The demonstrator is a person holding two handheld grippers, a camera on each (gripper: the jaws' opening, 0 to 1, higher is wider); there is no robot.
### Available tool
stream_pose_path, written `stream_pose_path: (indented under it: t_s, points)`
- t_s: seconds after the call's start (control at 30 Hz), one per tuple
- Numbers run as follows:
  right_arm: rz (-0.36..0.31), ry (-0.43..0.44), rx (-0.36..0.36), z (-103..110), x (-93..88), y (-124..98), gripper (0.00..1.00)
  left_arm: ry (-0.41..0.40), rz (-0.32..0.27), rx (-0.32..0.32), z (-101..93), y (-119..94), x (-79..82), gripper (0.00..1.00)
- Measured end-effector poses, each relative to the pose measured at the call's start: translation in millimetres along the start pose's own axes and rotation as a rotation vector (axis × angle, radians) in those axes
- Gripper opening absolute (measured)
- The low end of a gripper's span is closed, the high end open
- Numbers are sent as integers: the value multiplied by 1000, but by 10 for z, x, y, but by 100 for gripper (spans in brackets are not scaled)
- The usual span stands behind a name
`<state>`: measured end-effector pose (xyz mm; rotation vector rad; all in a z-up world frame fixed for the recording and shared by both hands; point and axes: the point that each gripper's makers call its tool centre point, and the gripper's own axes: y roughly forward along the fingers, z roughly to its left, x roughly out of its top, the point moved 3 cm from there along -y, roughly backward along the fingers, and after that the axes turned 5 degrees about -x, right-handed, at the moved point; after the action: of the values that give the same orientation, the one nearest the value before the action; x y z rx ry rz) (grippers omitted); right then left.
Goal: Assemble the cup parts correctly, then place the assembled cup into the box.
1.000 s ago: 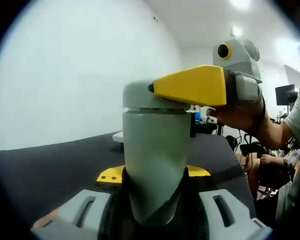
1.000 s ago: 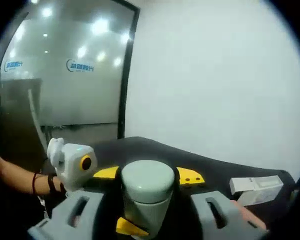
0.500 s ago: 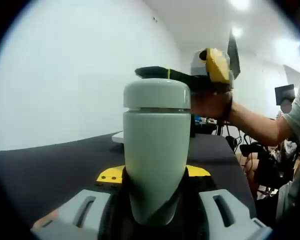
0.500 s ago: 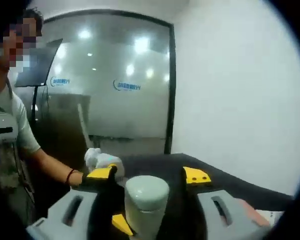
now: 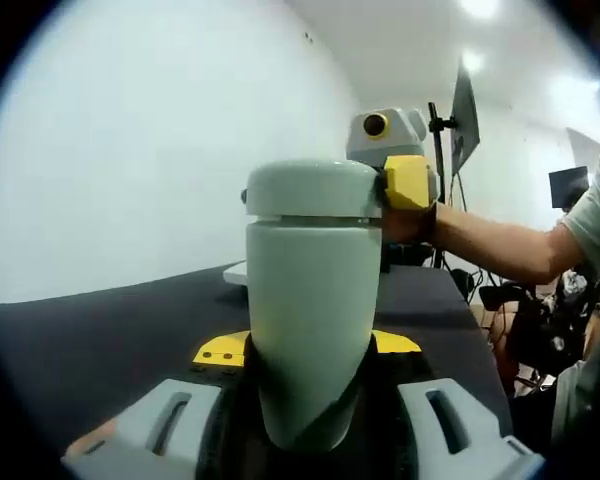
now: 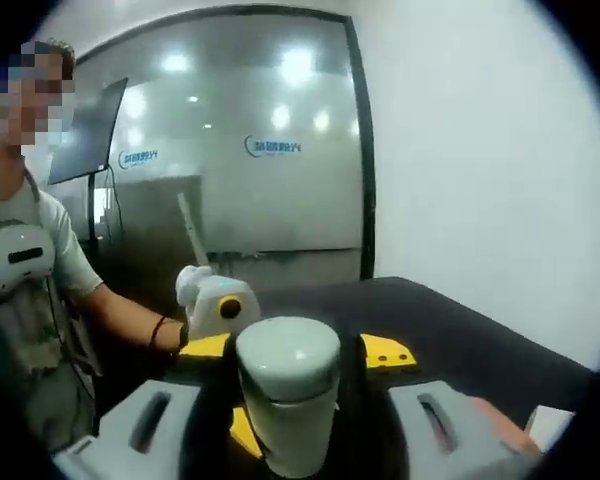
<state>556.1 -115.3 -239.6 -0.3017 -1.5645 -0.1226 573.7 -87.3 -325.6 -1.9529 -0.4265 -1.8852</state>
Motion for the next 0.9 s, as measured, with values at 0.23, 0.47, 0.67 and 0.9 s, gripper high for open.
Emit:
stream_pose_path:
  t_s: [0.23,0.47,0.67,0.9]
  points:
    - [-11,5,-49,29,-42,17,39,-8,0,0,8,8,0,39]
    - [-68,8,-287,26,-53,-1,39,-11,0,3,26,13,-2,39]
    - [-76,20,-581,6,-46,-44,39,-9,-2,10,12,15,0,39]
    - [-67,-113,-466,65,0,16,56,-5,-8,9,23,-14,-1,39]
